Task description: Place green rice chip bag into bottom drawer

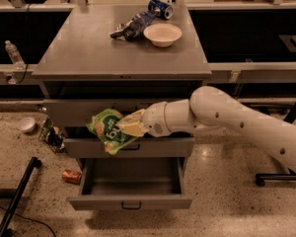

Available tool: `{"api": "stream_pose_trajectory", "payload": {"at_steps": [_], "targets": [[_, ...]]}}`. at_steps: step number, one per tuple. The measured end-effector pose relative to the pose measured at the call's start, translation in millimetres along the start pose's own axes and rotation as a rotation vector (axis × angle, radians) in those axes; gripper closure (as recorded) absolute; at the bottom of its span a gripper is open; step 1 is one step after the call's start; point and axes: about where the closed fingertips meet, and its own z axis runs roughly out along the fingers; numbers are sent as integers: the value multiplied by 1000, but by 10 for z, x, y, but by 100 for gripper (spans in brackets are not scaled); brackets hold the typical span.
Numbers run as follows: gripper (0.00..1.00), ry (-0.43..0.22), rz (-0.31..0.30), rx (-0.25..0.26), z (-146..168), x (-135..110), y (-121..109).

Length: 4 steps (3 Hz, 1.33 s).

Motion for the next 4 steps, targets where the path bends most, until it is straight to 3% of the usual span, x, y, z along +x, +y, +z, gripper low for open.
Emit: {"api": "stream_pose_trajectory", "payload": {"at_steps": [2,3,4], "targets": [[100,19,-95,-69,495,625,-129],[100,51,-171,-88,815,983,-260],[100,129,-189,-64,1115,1582,-467]]}}
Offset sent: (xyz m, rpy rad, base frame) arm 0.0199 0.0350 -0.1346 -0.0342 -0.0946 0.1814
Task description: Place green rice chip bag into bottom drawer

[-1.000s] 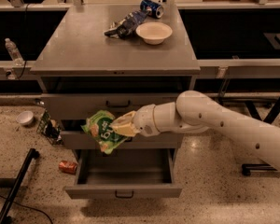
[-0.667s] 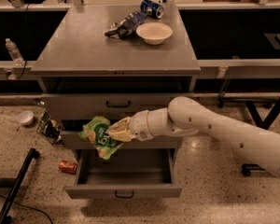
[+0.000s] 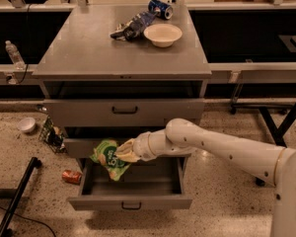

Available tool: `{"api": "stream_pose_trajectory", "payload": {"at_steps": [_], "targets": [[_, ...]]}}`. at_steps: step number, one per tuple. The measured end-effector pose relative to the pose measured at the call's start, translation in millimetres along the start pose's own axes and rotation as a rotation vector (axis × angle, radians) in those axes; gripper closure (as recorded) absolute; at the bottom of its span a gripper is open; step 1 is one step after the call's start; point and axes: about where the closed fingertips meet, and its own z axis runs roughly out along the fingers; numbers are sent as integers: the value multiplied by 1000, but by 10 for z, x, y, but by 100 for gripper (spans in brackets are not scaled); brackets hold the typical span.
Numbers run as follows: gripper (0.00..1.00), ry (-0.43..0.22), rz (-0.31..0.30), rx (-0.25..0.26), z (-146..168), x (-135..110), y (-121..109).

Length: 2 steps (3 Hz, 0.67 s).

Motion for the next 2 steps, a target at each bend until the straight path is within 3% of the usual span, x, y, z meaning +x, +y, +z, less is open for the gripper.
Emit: {"api": "stream_pose_trajectory", "payload": {"at_steps": [1,2], "targets": [[100,-7,85,-29,112,368,-228],[100,4,84,-20,106,469,-226]]}}
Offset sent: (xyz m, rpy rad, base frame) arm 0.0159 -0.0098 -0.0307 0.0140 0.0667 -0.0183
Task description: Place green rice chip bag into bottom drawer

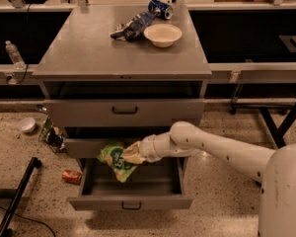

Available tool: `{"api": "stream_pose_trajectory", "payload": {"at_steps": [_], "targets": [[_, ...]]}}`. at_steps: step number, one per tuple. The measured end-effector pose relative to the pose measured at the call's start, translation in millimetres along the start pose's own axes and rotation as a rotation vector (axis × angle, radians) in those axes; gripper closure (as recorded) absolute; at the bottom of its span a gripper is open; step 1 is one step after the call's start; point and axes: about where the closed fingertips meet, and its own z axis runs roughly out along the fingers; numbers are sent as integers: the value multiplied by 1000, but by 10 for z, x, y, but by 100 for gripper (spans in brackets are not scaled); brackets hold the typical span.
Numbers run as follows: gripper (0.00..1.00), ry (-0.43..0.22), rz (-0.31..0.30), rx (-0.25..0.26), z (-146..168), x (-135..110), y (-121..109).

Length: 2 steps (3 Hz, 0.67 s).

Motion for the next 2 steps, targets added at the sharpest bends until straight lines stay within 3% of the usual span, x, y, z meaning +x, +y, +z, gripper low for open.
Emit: {"api": "stream_pose_trajectory", "payload": {"at_steps": [1,2], "targets": [[100,45,9,69,63,374,-6],[100,75,15,105,82,709,86]]}}
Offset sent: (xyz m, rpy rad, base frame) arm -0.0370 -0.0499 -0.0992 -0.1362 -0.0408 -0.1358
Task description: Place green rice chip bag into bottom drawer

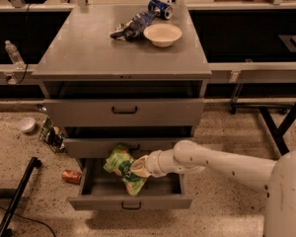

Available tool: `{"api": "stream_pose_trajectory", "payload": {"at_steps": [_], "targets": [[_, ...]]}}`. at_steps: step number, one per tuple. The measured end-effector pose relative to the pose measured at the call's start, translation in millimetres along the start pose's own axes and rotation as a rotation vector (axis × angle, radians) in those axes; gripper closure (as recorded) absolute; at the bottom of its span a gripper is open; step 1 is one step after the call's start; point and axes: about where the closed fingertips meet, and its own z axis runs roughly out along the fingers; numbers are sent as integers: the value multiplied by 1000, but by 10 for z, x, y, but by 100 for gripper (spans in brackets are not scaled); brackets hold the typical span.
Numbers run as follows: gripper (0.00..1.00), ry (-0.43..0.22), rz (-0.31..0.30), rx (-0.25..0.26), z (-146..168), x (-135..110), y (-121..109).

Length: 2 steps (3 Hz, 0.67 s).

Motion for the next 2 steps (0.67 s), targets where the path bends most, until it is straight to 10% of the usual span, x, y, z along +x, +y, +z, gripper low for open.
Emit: {"api": "stream_pose_trajectory", "payload": {"at_steps": [2], "targets": [[100,73,-29,14,148,541,109]]}}
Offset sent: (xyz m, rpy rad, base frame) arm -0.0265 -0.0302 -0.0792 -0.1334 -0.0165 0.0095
